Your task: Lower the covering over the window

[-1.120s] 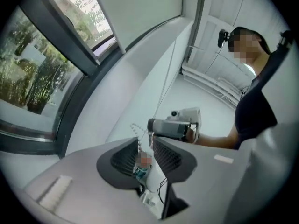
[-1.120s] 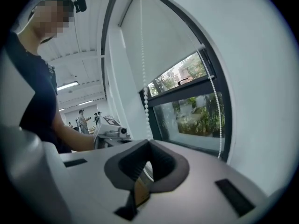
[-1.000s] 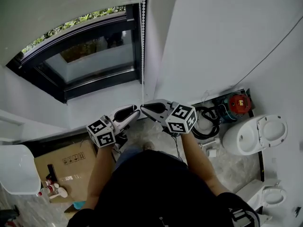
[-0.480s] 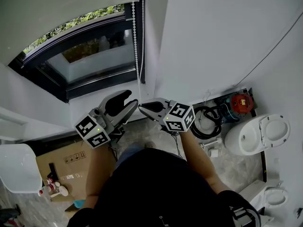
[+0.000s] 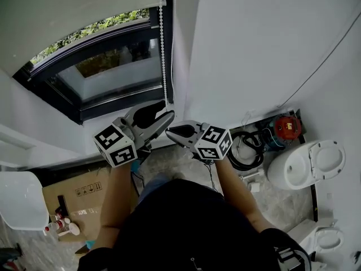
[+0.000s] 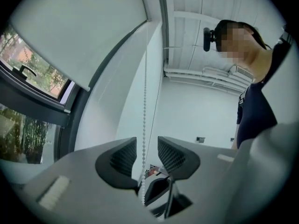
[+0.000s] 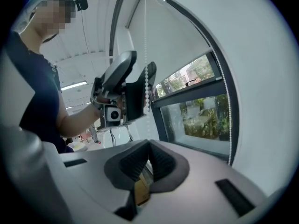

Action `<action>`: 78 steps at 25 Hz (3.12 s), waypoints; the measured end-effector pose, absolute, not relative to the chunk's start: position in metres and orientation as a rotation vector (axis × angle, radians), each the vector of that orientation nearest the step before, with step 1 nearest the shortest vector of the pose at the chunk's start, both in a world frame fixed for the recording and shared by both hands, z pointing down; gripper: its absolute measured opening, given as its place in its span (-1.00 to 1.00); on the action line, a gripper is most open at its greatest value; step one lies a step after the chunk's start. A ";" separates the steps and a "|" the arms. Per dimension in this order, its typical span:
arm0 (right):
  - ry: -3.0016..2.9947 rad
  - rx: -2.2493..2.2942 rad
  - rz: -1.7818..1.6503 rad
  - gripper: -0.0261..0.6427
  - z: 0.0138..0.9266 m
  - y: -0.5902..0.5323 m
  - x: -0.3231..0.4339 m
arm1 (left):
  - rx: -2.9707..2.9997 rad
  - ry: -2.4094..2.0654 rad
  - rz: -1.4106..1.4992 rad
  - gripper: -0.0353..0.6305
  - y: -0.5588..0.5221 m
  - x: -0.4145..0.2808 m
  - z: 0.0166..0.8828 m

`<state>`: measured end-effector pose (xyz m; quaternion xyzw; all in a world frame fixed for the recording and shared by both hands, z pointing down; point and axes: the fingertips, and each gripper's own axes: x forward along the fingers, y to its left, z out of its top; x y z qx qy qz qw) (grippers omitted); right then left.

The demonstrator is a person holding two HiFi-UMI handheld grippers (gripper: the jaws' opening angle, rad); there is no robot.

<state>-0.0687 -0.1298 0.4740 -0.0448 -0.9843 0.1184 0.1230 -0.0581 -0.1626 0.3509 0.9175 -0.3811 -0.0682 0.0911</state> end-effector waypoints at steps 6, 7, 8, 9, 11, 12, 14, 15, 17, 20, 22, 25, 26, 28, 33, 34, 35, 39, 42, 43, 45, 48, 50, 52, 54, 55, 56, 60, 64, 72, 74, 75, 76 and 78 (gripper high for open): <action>-2.851 -0.146 0.327 -0.89 0.478 -0.123 -0.066 | 2.681 -1.064 -0.143 -0.82 -0.165 -0.048 0.372; -2.823 -0.144 0.303 -0.89 0.485 -0.123 -0.065 | 2.688 -1.068 -0.078 -0.82 -0.165 -0.046 0.379; -2.787 -0.143 0.276 -0.89 0.494 -0.123 -0.063 | 2.691 -1.070 -0.005 -0.82 -0.165 -0.044 0.388; -2.760 -0.143 0.264 -0.89 0.502 -0.123 -0.062 | 2.684 -1.061 0.033 -0.82 -0.165 -0.042 0.397; -2.759 -0.143 0.313 -0.89 0.510 -0.120 -0.059 | 2.649 -1.013 -0.043 -0.82 -0.161 -0.038 0.404; -2.771 -0.137 0.343 -0.89 0.510 -0.120 -0.057 | 2.634 -0.994 -0.104 -0.82 -0.160 -0.036 0.404; -2.764 -0.125 0.354 -0.89 0.513 -0.121 -0.054 | 2.622 -0.980 -0.157 -0.82 -0.160 -0.035 0.406; -2.737 -0.122 0.330 -0.89 0.518 -0.121 -0.054 | 2.615 -0.978 -0.143 -0.82 -0.160 -0.035 0.411; -2.661 -0.118 0.258 -0.89 0.533 -0.119 -0.050 | 2.595 -0.971 -0.075 -0.82 -0.160 -0.035 0.428; -2.625 -0.103 0.265 -0.89 0.549 -0.118 -0.041 | 2.566 -0.927 -0.050 -0.82 -0.158 -0.030 0.446; -2.647 -0.086 0.320 -0.89 0.550 -0.120 -0.038 | 2.559 -0.913 -0.081 -0.82 -0.160 -0.029 0.447; -2.662 -0.077 0.346 -0.89 0.550 -0.123 -0.039 | 2.549 -0.914 -0.135 -0.82 -0.164 -0.030 0.446; -2.663 -0.073 0.350 -0.89 0.550 -0.124 -0.039 | 2.548 -0.917 -0.142 -0.82 -0.165 -0.030 0.446; -2.653 -0.062 0.343 -0.89 0.552 -0.126 -0.039 | 2.552 -0.927 -0.117 -0.82 -0.167 -0.031 0.449; -2.497 -0.075 0.191 -0.88 0.581 -0.121 -0.031 | 2.510 -0.962 0.030 -0.82 -0.162 -0.035 0.485; -2.493 -0.080 0.197 -0.88 0.584 -0.119 -0.028 | 2.490 -0.961 -0.006 -0.82 -0.160 -0.036 0.488; -2.499 -0.084 0.210 -0.88 0.584 -0.118 -0.027 | 2.477 -0.958 -0.040 -0.82 -0.159 -0.037 0.489; -2.542 -0.091 0.215 -0.88 0.569 -0.121 -0.026 | 2.469 -0.968 -0.070 -0.82 -0.157 -0.044 0.489; -2.637 -0.076 0.234 -0.88 0.536 -0.130 -0.027 | 2.457 -0.971 -0.100 -0.82 -0.157 -0.048 0.489; -2.682 -0.063 0.240 -0.88 0.521 -0.134 -0.026 | 2.457 -0.966 -0.107 -0.82 -0.157 -0.047 0.489; -2.772 -0.023 0.232 -0.88 0.490 -0.144 -0.026 | 2.462 -0.952 -0.115 -0.82 -0.155 -0.044 0.488; -2.903 0.054 0.157 -0.88 0.439 -0.155 -0.029 | 2.466 -0.932 -0.127 -0.82 -0.154 -0.040 0.488; -2.987 0.092 0.104 -0.88 0.407 -0.159 -0.034 | 2.465 -0.927 -0.134 -0.82 -0.155 -0.039 0.488; -3.052 0.079 0.079 -0.88 0.381 -0.158 -0.039 | 2.466 -0.927 -0.127 -0.82 -0.156 -0.037 0.488; -3.096 0.032 0.077 -0.88 0.364 -0.154 -0.044 | 2.471 -0.925 -0.120 -0.82 -0.155 -0.035 0.488; -3.111 0.015 0.080 -0.88 0.359 -0.153 -0.047 | 2.471 -0.925 -0.122 -0.82 -0.155 -0.035 0.488; -3.122 0.011 0.084 -0.87 0.355 -0.153 -0.050 | 2.471 -0.924 -0.126 -0.82 -0.154 -0.034 0.487; -3.130 0.021 0.082 -0.70 0.349 -0.157 -0.058 | 2.471 -0.924 -0.134 -0.82 -0.152 -0.032 0.487; -3.118 0.024 0.063 -0.70 0.343 -0.159 -0.065 | 2.469 -0.926 -0.145 -0.82 -0.150 -0.033 0.487; -3.114 0.034 0.200 -0.88 0.349 -0.164 -0.068 | 2.473 -0.912 -0.108 -0.82 -0.151 -0.027 0.492; -3.090 0.040 0.249 -0.88 0.362 -0.164 -0.067 | 2.465 -0.903 -0.037 -0.82 -0.150 -0.024 0.506; -3.082 0.044 0.269 -0.88 0.368 -0.163 -0.067 | 2.450 -0.896 -0.032 -0.82 -0.148 -0.024 0.512; -3.082 0.046 0.290 -0.88 0.373 -0.162 -0.066 | 2.429 -0.890 -0.053 -0.82 -0.147 -0.025 0.516; -3.079 0.054 0.301 -0.89 0.378 -0.164 -0.065 | 2.400 -0.879 -0.086 -0.82 -0.144 -0.027 0.520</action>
